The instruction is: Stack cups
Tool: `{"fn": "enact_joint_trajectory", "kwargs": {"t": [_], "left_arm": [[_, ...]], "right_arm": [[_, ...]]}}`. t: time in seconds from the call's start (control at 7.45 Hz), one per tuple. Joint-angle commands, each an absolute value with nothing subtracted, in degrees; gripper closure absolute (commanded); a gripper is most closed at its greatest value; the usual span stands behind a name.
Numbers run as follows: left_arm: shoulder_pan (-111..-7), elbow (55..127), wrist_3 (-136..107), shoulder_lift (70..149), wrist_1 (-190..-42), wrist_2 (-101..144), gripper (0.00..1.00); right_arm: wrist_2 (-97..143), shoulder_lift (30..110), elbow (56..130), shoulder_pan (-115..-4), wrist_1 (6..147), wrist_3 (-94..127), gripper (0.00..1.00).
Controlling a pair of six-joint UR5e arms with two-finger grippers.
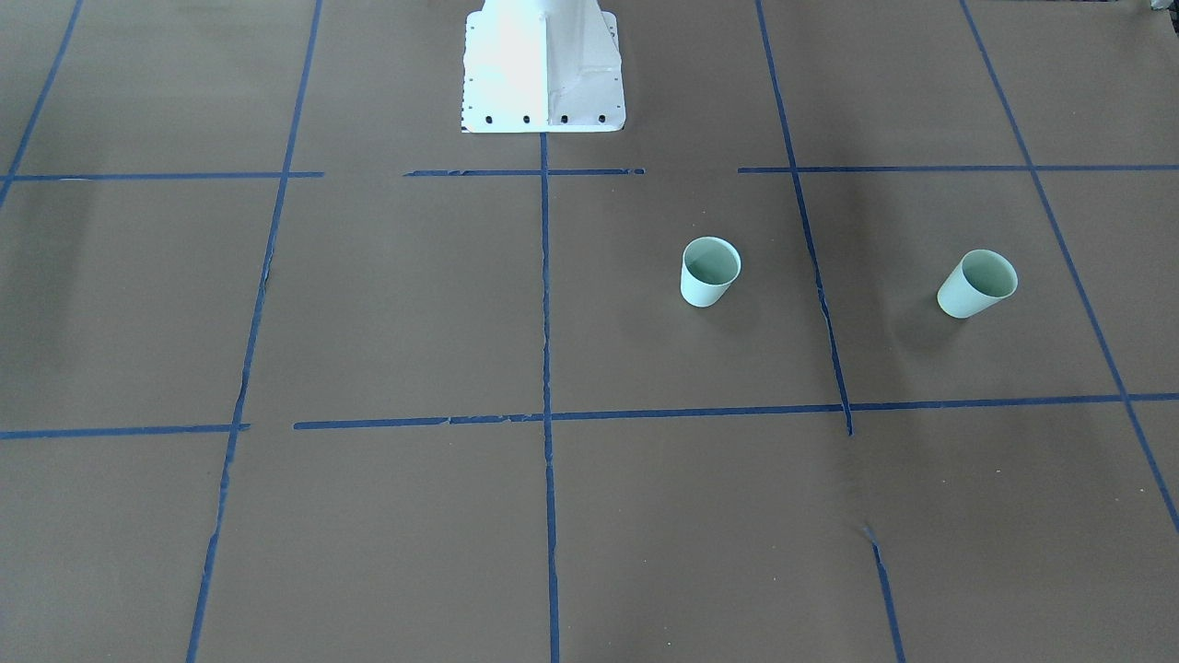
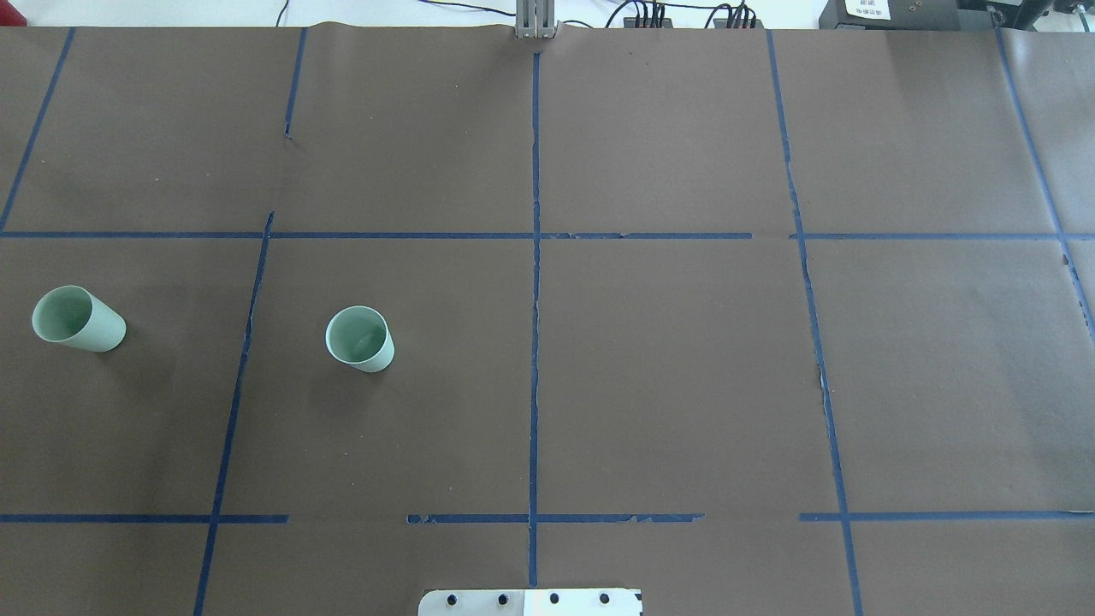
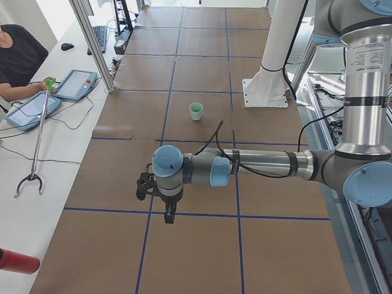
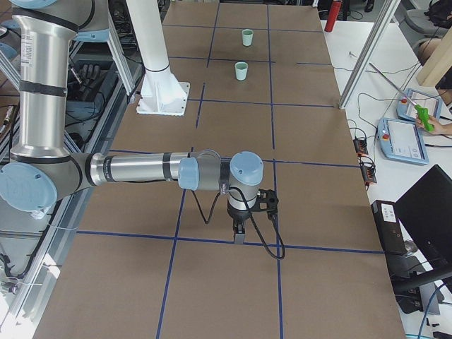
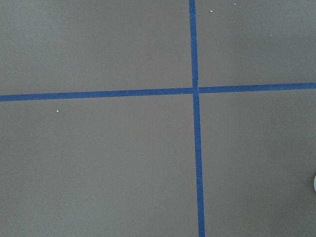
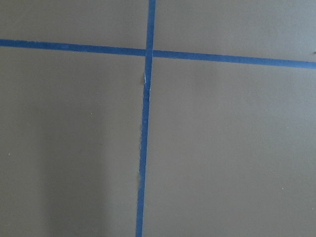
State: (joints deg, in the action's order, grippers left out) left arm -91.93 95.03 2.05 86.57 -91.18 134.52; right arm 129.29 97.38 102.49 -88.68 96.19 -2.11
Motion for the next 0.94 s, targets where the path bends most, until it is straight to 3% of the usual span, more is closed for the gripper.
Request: {"fn": "enact_joint_trajectory", "kwargs": {"t": [0.0,0.8], "left_arm": [[-91.9,94.9,2.0,86.7,-91.5,134.6,0.00],[-91.0,96.9,1.9,88.1,-92.4,134.6,0.00]], "right_arm": [[129.3,97.4,102.5,-88.7,96.2,-2.1,0.00],[129.3,97.4,102.5,-88.7,96.2,-2.1,0.00]]}}
